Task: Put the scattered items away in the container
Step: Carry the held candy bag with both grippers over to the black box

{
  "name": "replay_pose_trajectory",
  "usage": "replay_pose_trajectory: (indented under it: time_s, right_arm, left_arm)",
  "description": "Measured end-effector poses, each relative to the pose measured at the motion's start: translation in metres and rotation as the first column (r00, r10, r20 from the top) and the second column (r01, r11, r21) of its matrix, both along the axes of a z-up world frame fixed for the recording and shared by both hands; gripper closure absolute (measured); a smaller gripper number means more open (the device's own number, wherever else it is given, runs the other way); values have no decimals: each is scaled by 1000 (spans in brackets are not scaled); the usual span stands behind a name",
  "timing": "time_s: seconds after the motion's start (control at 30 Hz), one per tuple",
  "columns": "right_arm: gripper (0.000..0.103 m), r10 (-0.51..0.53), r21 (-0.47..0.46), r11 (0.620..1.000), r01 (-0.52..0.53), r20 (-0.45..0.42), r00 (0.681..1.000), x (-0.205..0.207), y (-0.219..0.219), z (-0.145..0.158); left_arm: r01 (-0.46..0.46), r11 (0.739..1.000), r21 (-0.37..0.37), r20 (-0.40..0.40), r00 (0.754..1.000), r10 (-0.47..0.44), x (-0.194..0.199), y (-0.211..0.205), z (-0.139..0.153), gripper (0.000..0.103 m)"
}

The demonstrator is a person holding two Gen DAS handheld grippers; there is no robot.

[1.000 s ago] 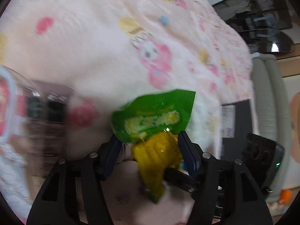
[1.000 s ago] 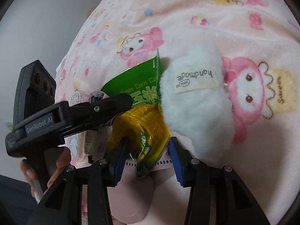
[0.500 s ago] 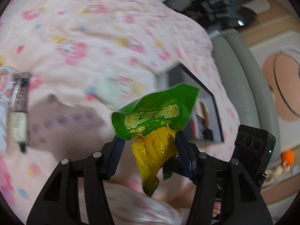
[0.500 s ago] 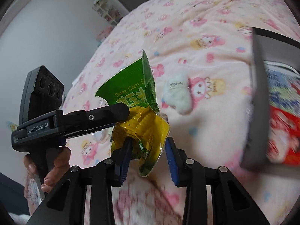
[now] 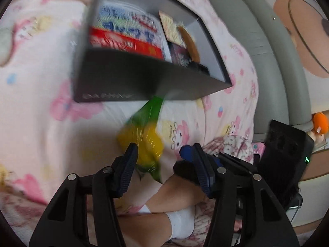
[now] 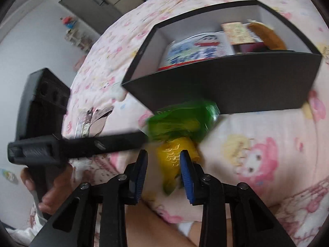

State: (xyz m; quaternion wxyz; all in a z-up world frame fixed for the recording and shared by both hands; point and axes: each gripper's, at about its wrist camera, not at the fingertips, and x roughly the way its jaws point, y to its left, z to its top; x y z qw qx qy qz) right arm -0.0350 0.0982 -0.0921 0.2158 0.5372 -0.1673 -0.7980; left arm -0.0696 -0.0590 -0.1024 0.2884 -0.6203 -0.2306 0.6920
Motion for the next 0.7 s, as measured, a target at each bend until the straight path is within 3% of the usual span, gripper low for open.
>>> replay_pose_trajectory:
  time_s: [0.1,0.17,0.4,0.57,0.7]
  right_arm:
    - [73,0,23,1000,0,-2,1000,2,4,-11]
    - [73,-22,24,999,21,26,999,-2,5,-25]
    - [73,-96,43,995,94,38,995,3,31,-34]
    - [73,-176,19,984,176,29,984,2,50,-28]
    - [73,-193,4,981,193,-6,981,2,56,-18]
  left_arm:
    - [-3,993,-115,4,1000,4,-5,8,-11,51]
    - [-15,989,-147,1,1000,15,-4,6,-13,51]
    - [-95,994,-59,-3,996,95,-1,-17,-6,51]
    - [-189,982,1,-86,978,188,-4,-30,6,51]
    - [-241,970,46,-45,969,243,-7,-40,1,50]
